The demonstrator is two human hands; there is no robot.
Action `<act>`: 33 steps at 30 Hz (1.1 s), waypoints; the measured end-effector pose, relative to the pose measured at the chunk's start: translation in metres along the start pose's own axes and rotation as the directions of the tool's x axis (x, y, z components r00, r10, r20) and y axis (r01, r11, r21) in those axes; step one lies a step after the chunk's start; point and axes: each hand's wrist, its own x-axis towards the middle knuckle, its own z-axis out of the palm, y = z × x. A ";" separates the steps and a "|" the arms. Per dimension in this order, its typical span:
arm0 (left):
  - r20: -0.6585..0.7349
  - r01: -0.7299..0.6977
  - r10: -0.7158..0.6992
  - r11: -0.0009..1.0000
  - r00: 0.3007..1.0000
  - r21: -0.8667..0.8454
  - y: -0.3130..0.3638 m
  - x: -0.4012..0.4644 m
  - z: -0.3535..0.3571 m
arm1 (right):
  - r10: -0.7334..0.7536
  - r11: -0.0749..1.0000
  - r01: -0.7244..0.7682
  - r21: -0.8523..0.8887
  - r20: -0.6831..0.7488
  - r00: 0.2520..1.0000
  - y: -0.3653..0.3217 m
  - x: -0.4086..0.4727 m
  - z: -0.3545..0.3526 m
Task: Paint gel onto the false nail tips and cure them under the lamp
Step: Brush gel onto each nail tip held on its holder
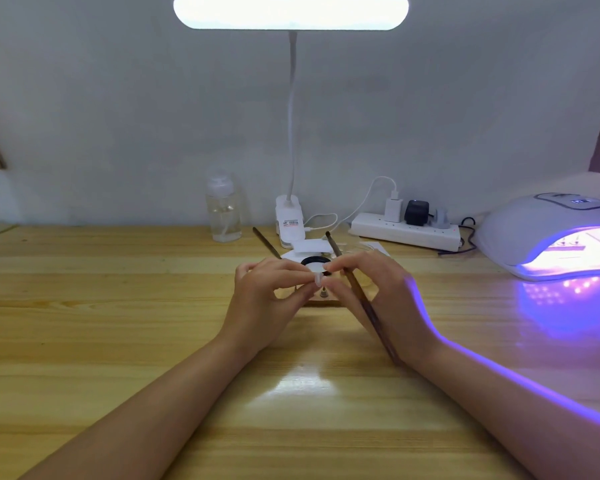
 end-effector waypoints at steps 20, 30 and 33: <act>-0.111 0.110 -0.117 0.992 0.987 -0.068 0.000 0.001 -0.003 | 0.625 0.761 -0.550 -0.344 0.164 0.763 0.042 0.080 -0.019; -0.088 0.107 -0.110 0.993 0.990 -0.040 0.000 0.001 -0.004 | 0.678 0.713 -0.619 -0.329 0.098 0.729 0.046 0.080 -0.017; -0.084 0.098 -0.100 0.995 0.991 -0.027 0.001 0.000 -0.004 | 0.704 0.687 -0.693 -0.220 -0.034 0.709 0.051 0.083 -0.027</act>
